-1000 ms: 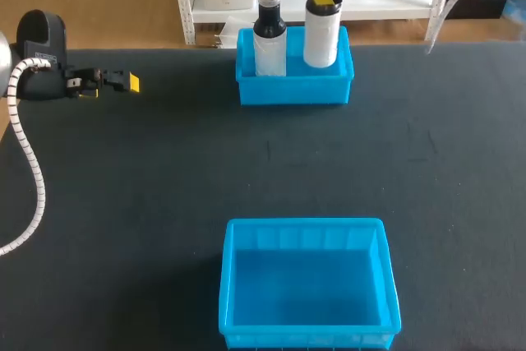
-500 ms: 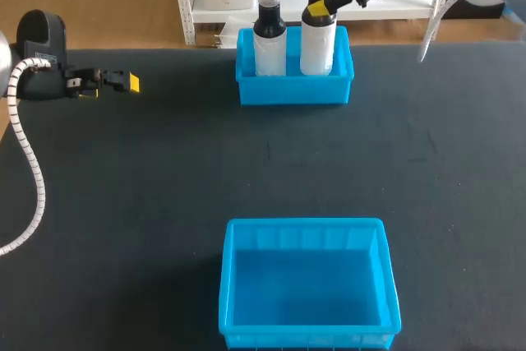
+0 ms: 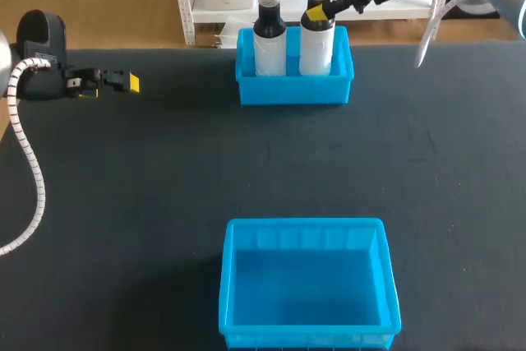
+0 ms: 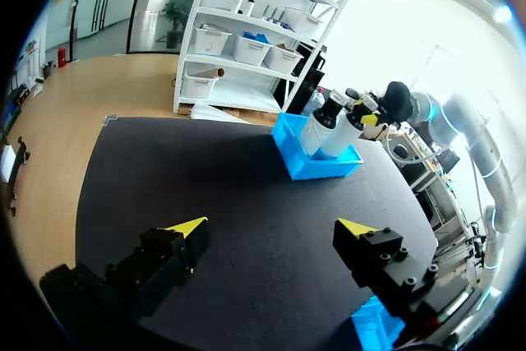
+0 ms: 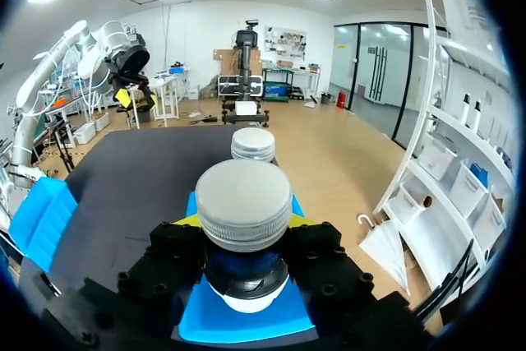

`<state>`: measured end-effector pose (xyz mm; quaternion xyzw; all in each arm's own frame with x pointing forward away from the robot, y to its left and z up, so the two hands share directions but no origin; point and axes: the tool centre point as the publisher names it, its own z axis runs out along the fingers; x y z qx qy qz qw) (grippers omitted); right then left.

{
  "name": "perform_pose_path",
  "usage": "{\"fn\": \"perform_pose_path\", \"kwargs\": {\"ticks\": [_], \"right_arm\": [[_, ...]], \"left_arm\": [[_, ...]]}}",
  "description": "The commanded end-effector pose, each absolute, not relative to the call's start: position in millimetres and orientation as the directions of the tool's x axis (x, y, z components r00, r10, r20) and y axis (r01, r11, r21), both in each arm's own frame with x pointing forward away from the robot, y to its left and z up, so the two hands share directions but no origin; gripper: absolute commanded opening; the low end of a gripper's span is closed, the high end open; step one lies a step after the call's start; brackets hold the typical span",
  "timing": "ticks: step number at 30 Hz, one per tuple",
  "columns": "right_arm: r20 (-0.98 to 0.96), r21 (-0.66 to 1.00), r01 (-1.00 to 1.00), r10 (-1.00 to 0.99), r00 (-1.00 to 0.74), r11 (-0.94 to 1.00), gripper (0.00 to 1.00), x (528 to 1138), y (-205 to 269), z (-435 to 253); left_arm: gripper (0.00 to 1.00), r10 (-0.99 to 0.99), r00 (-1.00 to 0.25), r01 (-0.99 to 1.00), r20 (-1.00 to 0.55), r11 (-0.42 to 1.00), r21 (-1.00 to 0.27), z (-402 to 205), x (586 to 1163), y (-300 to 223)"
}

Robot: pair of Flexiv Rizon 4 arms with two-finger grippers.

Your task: Pick up the bottle, and place it in the far bin if it is heavy, or in the near bin if it is light.

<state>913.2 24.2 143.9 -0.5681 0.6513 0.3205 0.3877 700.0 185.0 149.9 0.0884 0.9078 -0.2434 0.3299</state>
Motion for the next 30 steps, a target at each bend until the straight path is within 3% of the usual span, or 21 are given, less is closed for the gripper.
{"fn": "perform_pose_path", "kwargs": {"ticks": [1,30], "right_arm": [[-0.87,0.016,-0.996,-0.49,-0.055,0.083,0.0,926,26,143],[-0.873,0.043,-0.996,-0.482,-0.074,0.074,0.0,930,29,126]], "left_arm": [[1.0,0.0,-0.767,0.321,-0.642,0.866,-0.383,150,700,185],[1.0,0.0,-0.767,0.321,-0.642,0.866,-0.383,150,700,185]]}}
